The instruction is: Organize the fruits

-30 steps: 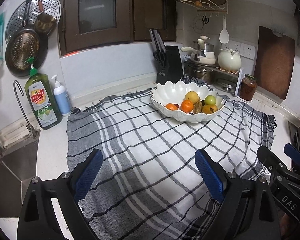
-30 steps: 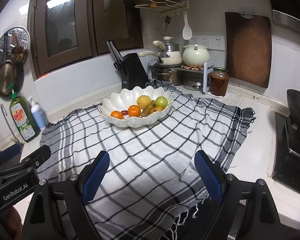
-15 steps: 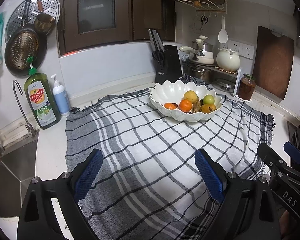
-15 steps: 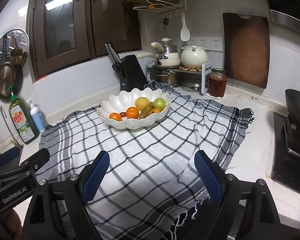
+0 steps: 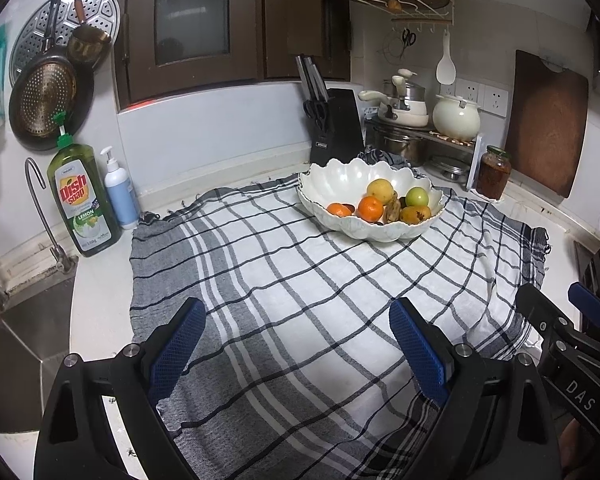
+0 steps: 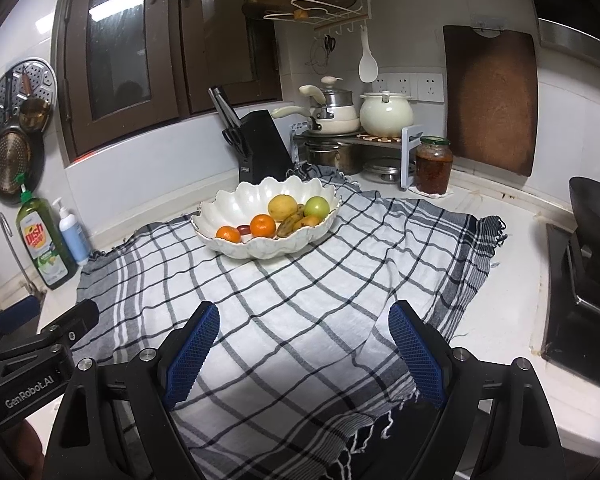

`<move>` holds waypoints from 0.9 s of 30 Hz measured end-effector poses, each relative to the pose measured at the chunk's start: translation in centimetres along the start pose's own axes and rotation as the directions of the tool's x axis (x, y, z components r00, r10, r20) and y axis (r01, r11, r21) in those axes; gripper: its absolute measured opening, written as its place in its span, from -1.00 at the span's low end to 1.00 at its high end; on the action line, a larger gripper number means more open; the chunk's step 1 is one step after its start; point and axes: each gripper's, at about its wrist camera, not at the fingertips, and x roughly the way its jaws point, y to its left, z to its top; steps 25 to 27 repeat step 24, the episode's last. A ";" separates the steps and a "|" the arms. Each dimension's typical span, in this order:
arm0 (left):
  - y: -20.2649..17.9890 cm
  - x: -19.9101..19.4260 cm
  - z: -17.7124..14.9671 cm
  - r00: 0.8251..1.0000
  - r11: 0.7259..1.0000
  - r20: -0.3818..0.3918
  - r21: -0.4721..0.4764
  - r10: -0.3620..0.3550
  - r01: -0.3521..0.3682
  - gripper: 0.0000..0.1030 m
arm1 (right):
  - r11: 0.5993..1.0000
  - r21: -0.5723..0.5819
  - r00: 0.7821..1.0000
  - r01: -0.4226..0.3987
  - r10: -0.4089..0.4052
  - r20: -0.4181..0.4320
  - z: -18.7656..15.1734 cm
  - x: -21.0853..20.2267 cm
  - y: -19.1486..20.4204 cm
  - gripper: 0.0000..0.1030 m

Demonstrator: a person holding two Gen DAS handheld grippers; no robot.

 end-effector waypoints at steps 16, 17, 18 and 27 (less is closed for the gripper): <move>-0.1 0.4 -0.5 0.999 1.000 -0.024 -0.011 -0.021 0.021 0.82 | 1.000 0.003 1.000 -0.001 0.001 -0.004 -0.1 0.2 0.0 0.70; -0.1 0.4 -0.5 0.999 1.000 -0.025 -0.011 -0.022 0.022 0.82 | 1.000 0.004 1.000 -0.002 0.002 -0.004 -0.1 0.2 0.0 0.70; -0.2 0.5 -0.6 0.999 1.000 -0.028 -0.013 -0.023 0.023 0.82 | 1.000 0.002 1.000 -0.001 0.001 -0.004 -0.1 0.2 0.0 0.70; -0.2 0.8 -0.6 0.999 1.000 -0.036 -0.017 -0.017 0.016 0.83 | 1.000 -0.002 1.000 -0.002 0.002 -0.011 -0.5 0.5 0.4 0.70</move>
